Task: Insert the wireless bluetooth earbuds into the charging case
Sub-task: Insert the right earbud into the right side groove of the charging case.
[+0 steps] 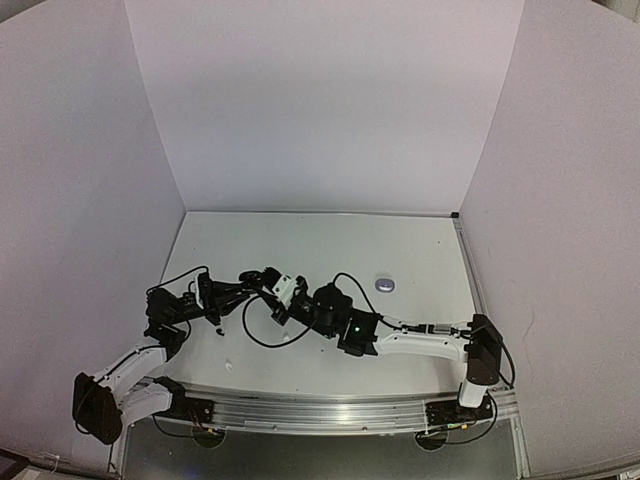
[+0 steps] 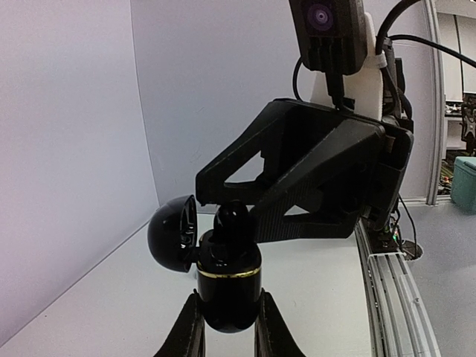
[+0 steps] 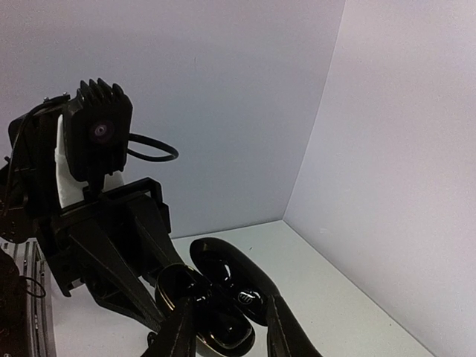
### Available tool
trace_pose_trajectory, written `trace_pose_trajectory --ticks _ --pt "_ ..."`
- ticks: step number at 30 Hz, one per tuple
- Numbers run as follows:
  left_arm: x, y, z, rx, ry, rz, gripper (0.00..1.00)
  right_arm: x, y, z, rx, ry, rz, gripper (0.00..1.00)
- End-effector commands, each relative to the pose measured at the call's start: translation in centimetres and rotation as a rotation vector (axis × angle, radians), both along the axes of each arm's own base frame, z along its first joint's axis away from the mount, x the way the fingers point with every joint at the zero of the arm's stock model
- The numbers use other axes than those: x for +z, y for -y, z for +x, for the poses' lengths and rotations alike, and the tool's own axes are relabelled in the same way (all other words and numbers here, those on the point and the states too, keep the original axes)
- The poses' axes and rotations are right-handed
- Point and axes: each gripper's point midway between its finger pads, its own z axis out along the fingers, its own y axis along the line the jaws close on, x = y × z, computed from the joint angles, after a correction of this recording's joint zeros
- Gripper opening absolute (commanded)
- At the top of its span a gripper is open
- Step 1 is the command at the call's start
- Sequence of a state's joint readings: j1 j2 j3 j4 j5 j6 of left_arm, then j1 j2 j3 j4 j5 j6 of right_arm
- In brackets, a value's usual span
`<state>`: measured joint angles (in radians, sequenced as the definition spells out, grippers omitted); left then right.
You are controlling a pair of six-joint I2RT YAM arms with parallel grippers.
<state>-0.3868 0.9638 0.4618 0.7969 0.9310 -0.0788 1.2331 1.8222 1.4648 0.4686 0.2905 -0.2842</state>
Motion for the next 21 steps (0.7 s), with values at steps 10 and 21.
trace_pose_trajectory --ticks 10,21 --pt "1.9 -0.2 -0.2 0.004 0.06 -0.035 0.0 0.3 -1.1 -0.1 0.034 -0.019 -0.025 0.32" --pt "1.5 -0.5 0.8 0.044 0.01 -0.043 0.0 5.7 -0.2 -1.8 0.115 -0.059 0.109 0.57"
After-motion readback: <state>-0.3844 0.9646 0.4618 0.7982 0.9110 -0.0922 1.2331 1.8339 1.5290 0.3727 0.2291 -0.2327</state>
